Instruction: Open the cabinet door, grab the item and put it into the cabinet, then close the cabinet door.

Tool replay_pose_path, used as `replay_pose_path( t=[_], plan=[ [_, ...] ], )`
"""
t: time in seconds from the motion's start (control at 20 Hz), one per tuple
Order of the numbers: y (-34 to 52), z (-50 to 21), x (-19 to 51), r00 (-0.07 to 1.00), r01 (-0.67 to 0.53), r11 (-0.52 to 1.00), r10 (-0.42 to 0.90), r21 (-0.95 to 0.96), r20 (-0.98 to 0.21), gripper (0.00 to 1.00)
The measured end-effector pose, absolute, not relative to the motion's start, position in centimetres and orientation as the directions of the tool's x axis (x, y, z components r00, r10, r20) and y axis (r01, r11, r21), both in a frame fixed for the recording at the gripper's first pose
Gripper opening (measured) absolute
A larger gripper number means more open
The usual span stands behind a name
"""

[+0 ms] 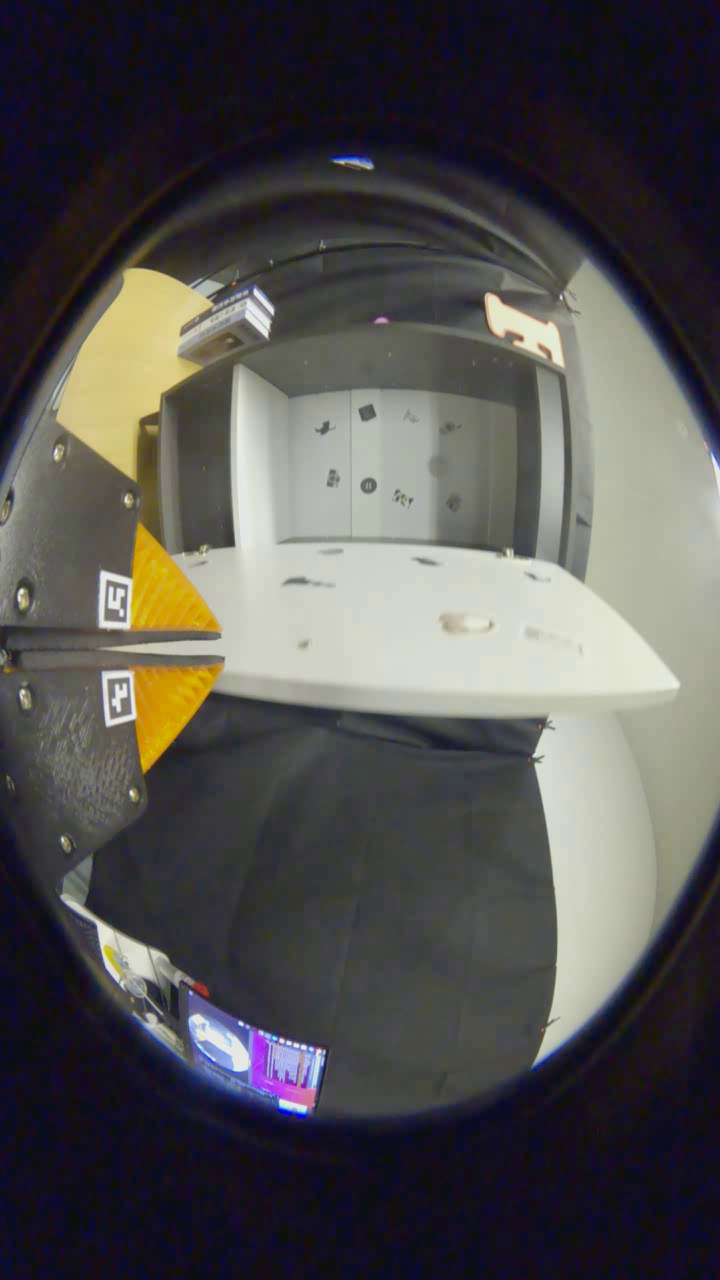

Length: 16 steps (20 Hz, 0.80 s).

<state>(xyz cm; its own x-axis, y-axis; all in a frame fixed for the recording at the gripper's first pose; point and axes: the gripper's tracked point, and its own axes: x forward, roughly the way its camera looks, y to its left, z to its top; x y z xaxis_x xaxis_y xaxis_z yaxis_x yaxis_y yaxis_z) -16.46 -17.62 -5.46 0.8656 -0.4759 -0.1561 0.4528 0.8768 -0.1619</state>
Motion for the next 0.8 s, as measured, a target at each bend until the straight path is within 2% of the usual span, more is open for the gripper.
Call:
replay_pose_path(
  t=[0.2, 0.5, 0.55, 0.75, 0.8],
  plan=[
    [-14.2, -6.7, -15.4, 0.893, 0.385, 0.905, -0.414, -0.181, -0.175, 0.01],
    [-10.7, -12.8, -12.8, 0.908, 0.281, 0.95, -0.308, -0.135, -0.283, 0.01],
    [-10.2, -13.9, -12.7, 0.908, 0.259, 0.957, -0.288, -0.132, -0.305, 0.04],
    [-8.7, -18.8, -11.2, 0.896, 0.177, 0.969, -0.232, -0.175, -0.378, 0.33],
    [-8.4, -20.1, -10.8, 0.891, 0.158, 0.97, -0.221, -0.184, -0.397, 0.33]
  ],
)
